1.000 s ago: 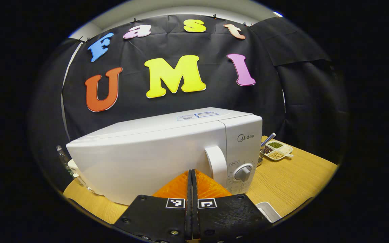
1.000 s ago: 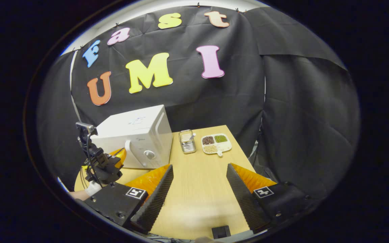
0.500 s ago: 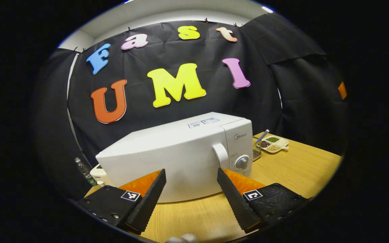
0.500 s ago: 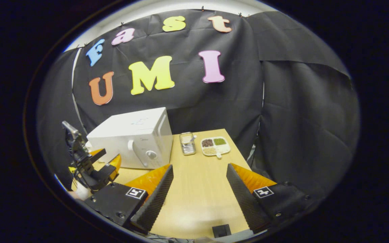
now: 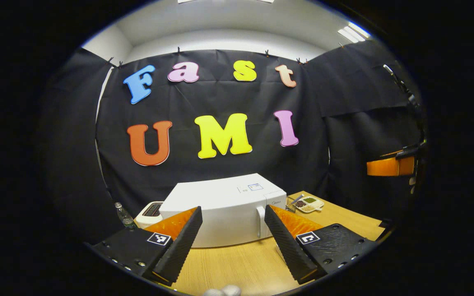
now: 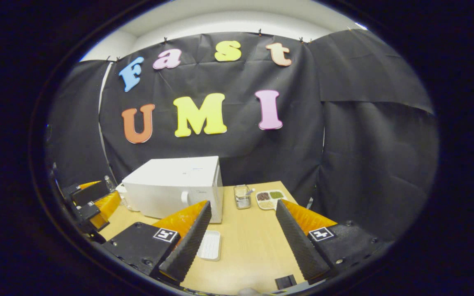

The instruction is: Open the microwave oven with the left hand, put the food in, and close the microwave oven.

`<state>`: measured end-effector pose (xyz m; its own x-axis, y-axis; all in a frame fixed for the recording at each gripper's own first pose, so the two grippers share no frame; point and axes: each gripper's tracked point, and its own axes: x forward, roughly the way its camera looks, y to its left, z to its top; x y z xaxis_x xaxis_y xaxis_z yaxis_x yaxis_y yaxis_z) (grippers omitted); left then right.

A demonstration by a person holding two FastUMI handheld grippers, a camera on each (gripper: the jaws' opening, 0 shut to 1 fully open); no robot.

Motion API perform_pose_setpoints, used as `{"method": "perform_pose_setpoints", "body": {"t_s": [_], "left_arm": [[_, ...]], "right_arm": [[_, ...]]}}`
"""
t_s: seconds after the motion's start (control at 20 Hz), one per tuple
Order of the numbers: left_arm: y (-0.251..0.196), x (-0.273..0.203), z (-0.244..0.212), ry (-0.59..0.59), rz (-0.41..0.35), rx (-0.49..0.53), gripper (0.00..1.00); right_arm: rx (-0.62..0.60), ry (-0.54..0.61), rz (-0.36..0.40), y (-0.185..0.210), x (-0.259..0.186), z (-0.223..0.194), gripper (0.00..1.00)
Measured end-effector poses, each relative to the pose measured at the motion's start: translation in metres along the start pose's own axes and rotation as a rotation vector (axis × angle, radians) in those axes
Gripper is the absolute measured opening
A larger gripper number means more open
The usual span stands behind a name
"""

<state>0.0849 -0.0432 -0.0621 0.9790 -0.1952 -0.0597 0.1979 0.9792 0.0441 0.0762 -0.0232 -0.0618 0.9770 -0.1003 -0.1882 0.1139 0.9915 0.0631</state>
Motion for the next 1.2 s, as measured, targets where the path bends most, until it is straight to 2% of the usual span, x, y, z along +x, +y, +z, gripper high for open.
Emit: {"method": "perform_pose_setpoints", "body": {"t_s": [0.05,0.1,0.15,0.3,0.35,0.4,0.45,0.5,0.55,0.75,0.8,0.85,0.9,0.95,1.0,1.2], "left_arm": [[0.008,-0.01,0.011,-0.013,0.016,-0.017,0.95],[0.015,-0.018,0.021,-0.022,0.029,-0.03,0.95],[0.024,-0.027,0.03,-0.026,0.047,-0.037,0.95],[0.046,-0.046,0.049,-0.042,0.097,-0.065,0.95],[0.053,-0.051,0.051,-0.035,0.116,-0.072,0.95],[0.062,-0.055,0.055,-0.04,0.138,-0.073,0.95],[0.066,-0.06,0.057,-0.037,0.146,-0.075,0.95],[0.069,-0.063,0.057,-0.026,0.151,-0.077,0.94],[0.072,-0.066,0.056,-0.025,0.153,-0.079,0.94],[0.077,-0.07,0.057,-0.035,0.149,-0.081,0.94],[0.077,-0.07,0.056,-0.032,0.148,-0.087,0.94],[0.075,-0.068,0.055,-0.03,0.141,-0.089,0.94],[0.075,-0.067,0.053,-0.021,0.137,-0.09,0.94],[0.075,-0.067,0.055,-0.026,0.135,-0.087,0.94],[0.075,-0.067,0.056,-0.025,0.138,-0.084,0.94],[0.074,-0.065,0.058,-0.036,0.132,-0.091,0.94]], "right_arm": [[0.001,-0.019,0.001,0.007,-0.005,0.007,0.91],[0.001,-0.037,0.003,0.014,-0.01,0.013,0.91],[0.003,-0.05,0.009,0.02,-0.014,0.017,1.0],[-0.011,-0.088,0.028,0.038,-0.025,0.031,1.0],[-0.018,-0.099,0.034,0.042,-0.028,0.035,0.91],[-0.024,-0.112,0.04,0.046,-0.031,0.038,1.0],[-0.026,-0.114,0.041,0.049,-0.032,0.039,1.0],[-0.027,-0.116,0.046,0.053,-0.034,0.041,0.9],[-0.025,-0.119,0.05,0.056,-0.037,0.042,1.0],[-0.023,-0.116,0.067,0.065,-0.041,0.043,1.0],[-0.027,-0.113,0.07,0.067,-0.041,0.043,0.91],[-0.031,-0.108,0.068,0.068,-0.04,0.042,0.9],[-0.035,-0.109,0.066,0.068,-0.039,0.043,0.9],[-0.035,-0.108,0.066,0.068,-0.039,0.043,1.0],[-0.036,-0.108,0.067,0.068,-0.039,0.044,0.91],[-0.045,-0.101,0.064,0.067,-0.037,0.043,0.91]]}}
